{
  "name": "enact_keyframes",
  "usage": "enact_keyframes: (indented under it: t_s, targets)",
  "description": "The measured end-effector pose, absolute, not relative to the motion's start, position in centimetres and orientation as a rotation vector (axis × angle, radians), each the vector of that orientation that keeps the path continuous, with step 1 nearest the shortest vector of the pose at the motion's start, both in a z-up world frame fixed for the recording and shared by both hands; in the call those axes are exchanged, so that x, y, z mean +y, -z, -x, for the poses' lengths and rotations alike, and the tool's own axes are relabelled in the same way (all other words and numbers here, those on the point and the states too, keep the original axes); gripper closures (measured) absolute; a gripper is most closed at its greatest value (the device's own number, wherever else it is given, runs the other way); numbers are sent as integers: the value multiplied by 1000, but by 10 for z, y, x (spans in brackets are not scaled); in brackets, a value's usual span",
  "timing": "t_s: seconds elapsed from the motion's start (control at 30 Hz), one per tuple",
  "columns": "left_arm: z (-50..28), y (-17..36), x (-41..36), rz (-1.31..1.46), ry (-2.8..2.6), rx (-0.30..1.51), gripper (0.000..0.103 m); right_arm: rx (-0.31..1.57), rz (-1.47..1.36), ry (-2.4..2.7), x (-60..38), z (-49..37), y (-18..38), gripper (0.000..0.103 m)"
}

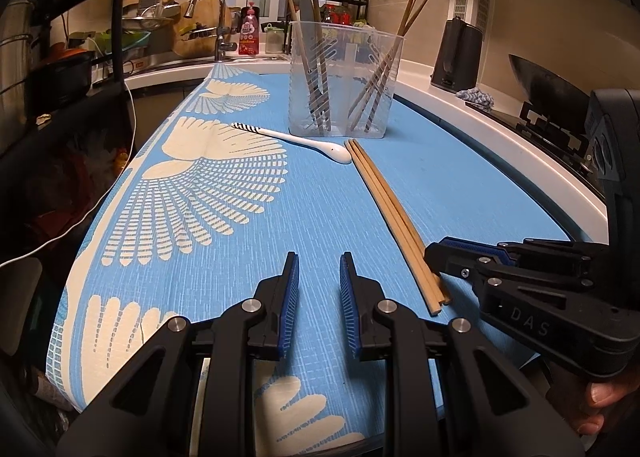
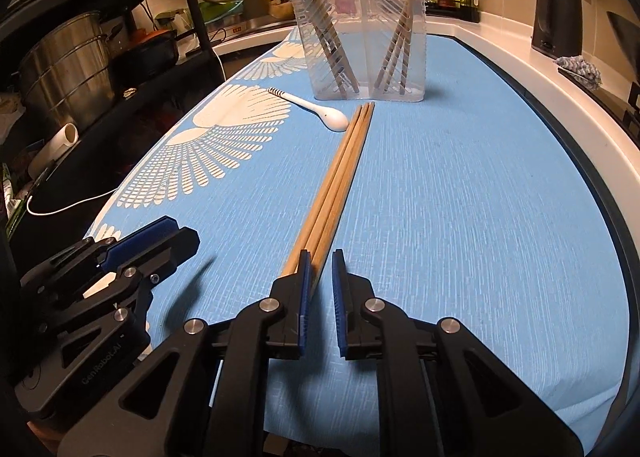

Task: Organize utensils
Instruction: 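Move both open tools back to the remaining chopsticks on the cloth, then close the right tool on a chopstick while the left tool grasps another chopstick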

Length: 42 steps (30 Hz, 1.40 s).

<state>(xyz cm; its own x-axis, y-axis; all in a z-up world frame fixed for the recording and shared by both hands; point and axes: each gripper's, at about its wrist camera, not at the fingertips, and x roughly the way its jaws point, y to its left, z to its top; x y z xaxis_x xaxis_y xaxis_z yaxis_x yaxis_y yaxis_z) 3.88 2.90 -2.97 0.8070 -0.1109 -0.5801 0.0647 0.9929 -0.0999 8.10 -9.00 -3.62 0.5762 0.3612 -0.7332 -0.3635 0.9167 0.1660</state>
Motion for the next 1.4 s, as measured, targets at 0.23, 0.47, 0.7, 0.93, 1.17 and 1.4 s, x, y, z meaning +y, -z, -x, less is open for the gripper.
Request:
enact_keyframes:
  t_s: [0.23, 0.47, 0.7, 0.93, 1.17, 1.4]
  targets:
    - [-38, 31, 34, 90, 80, 631, 82, 858, 39, -420, -82, -80, 40, 87]
    - [-38, 32, 34, 89, 86, 634, 82, 854, 65, -407, -79, -77, 39, 88]
    - [-38, 32, 35, 96, 80, 633, 82, 852, 95, -391, -78, -76, 40, 91]
    - [-37, 33, 35, 98, 82, 633, 82, 847, 97, -361, -82, -75, 39, 95]
    - [-37, 32, 35, 97, 84, 632, 82, 842, 72, -314, -96, -77, 37, 97]
    - [-41, 33, 30, 100, 95, 638, 82, 835, 51, -270, -111, -77, 37, 97]
